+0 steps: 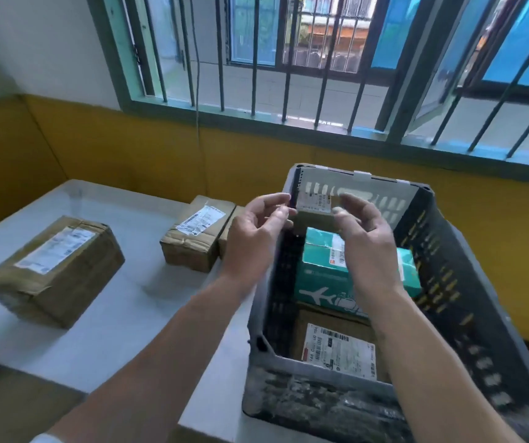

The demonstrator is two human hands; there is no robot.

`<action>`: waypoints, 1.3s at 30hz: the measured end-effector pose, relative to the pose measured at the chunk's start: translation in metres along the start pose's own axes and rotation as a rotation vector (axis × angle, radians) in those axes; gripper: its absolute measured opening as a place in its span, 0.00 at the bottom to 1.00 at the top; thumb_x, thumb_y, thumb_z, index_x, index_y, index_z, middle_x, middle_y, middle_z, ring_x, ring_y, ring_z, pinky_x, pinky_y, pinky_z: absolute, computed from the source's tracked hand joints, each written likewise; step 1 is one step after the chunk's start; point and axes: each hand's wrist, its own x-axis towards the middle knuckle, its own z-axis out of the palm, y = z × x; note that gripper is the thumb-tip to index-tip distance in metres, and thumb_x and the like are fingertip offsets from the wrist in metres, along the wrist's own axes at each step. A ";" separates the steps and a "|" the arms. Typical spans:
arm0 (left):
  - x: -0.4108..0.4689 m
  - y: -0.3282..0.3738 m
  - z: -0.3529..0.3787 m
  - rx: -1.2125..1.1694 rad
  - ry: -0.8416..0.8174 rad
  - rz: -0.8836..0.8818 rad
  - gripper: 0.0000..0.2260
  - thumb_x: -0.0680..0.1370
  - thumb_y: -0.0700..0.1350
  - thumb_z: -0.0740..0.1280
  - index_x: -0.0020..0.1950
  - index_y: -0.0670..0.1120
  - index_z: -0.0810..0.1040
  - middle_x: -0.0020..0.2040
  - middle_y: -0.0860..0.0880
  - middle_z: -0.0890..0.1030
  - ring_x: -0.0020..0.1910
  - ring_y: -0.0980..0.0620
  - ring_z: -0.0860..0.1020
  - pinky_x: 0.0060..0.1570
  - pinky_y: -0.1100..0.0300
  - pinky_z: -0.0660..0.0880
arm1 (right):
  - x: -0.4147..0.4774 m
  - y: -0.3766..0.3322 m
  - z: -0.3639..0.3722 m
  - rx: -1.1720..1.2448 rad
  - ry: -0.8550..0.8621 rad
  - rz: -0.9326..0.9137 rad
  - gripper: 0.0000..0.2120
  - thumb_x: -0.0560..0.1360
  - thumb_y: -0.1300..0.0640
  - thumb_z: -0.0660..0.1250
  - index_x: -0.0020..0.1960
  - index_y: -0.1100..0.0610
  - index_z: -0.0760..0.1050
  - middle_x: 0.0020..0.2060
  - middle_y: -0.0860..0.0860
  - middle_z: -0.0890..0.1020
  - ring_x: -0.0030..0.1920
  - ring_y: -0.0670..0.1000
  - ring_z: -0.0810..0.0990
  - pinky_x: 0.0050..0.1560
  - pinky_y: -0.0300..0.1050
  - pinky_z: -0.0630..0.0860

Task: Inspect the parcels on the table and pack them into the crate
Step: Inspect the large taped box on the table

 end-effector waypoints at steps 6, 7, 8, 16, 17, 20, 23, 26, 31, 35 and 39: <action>-0.003 0.002 -0.097 -0.013 0.094 -0.061 0.10 0.83 0.40 0.65 0.55 0.52 0.84 0.47 0.52 0.87 0.49 0.54 0.84 0.51 0.58 0.81 | -0.033 -0.006 0.102 0.096 -0.119 0.041 0.11 0.81 0.55 0.67 0.61 0.44 0.76 0.60 0.46 0.81 0.58 0.44 0.81 0.50 0.33 0.80; -0.005 0.001 -0.109 -0.015 0.099 -0.067 0.10 0.83 0.40 0.65 0.55 0.51 0.84 0.46 0.52 0.87 0.47 0.55 0.84 0.49 0.61 0.81 | -0.038 -0.005 0.116 0.093 -0.137 0.066 0.10 0.81 0.54 0.67 0.61 0.44 0.76 0.62 0.47 0.81 0.60 0.47 0.81 0.53 0.37 0.81; -0.006 -0.001 -0.133 -0.016 0.110 -0.077 0.10 0.83 0.39 0.65 0.55 0.51 0.84 0.45 0.52 0.88 0.46 0.55 0.84 0.48 0.62 0.81 | -0.046 -0.003 0.141 0.096 -0.164 0.087 0.10 0.81 0.54 0.67 0.61 0.44 0.77 0.62 0.48 0.81 0.59 0.47 0.81 0.55 0.39 0.81; -0.014 -0.020 -0.277 0.086 0.269 -0.130 0.10 0.83 0.41 0.64 0.53 0.54 0.82 0.41 0.63 0.86 0.41 0.66 0.83 0.39 0.75 0.75 | -0.092 0.021 0.286 0.074 -0.363 0.255 0.12 0.80 0.58 0.69 0.63 0.53 0.78 0.62 0.52 0.82 0.63 0.52 0.81 0.67 0.51 0.75; -0.015 -0.021 -0.287 0.090 0.289 -0.146 0.10 0.83 0.42 0.64 0.52 0.55 0.82 0.42 0.63 0.86 0.42 0.66 0.83 0.42 0.73 0.76 | -0.095 0.025 0.297 0.051 -0.384 0.260 0.14 0.80 0.58 0.68 0.65 0.54 0.78 0.62 0.51 0.82 0.63 0.52 0.80 0.69 0.52 0.74; -0.010 -0.034 -0.327 0.063 0.370 -0.204 0.10 0.83 0.41 0.65 0.52 0.54 0.82 0.42 0.60 0.86 0.44 0.64 0.83 0.50 0.65 0.80 | -0.099 0.040 0.342 0.005 -0.456 0.319 0.15 0.80 0.58 0.68 0.67 0.53 0.76 0.63 0.48 0.80 0.63 0.49 0.78 0.66 0.47 0.74; 0.000 -0.039 -0.352 0.039 0.422 -0.241 0.09 0.83 0.39 0.65 0.54 0.49 0.83 0.46 0.53 0.86 0.42 0.64 0.83 0.45 0.69 0.79 | -0.092 0.057 0.376 -0.005 -0.481 0.370 0.18 0.81 0.57 0.68 0.70 0.55 0.74 0.64 0.48 0.79 0.63 0.49 0.78 0.66 0.46 0.74; 0.017 -0.045 -0.385 0.131 0.492 -0.295 0.08 0.83 0.42 0.66 0.58 0.48 0.83 0.52 0.53 0.85 0.51 0.57 0.83 0.52 0.62 0.81 | -0.083 0.076 0.411 0.001 -0.513 0.453 0.16 0.81 0.56 0.67 0.69 0.54 0.73 0.59 0.44 0.79 0.57 0.43 0.79 0.62 0.41 0.74; 0.052 -0.072 -0.449 0.539 0.538 -0.407 0.16 0.83 0.50 0.65 0.70 0.53 0.74 0.71 0.51 0.75 0.71 0.50 0.73 0.69 0.50 0.72 | -0.068 0.105 0.462 -0.062 -0.555 0.546 0.20 0.82 0.51 0.65 0.72 0.49 0.68 0.59 0.42 0.80 0.45 0.35 0.78 0.47 0.30 0.70; 0.073 -0.101 -0.483 0.660 0.429 -0.627 0.25 0.83 0.57 0.62 0.78 0.54 0.64 0.79 0.50 0.66 0.77 0.47 0.65 0.71 0.48 0.67 | -0.062 0.125 0.485 -0.135 -0.563 0.663 0.33 0.81 0.43 0.64 0.81 0.50 0.56 0.78 0.49 0.66 0.73 0.51 0.69 0.61 0.43 0.62; 0.080 -0.119 -0.499 0.665 0.326 -0.718 0.26 0.83 0.60 0.60 0.79 0.54 0.63 0.80 0.50 0.66 0.77 0.48 0.66 0.74 0.48 0.65 | -0.068 0.132 0.494 -0.082 -0.575 0.677 0.27 0.81 0.41 0.64 0.77 0.45 0.63 0.68 0.41 0.74 0.58 0.41 0.75 0.57 0.37 0.67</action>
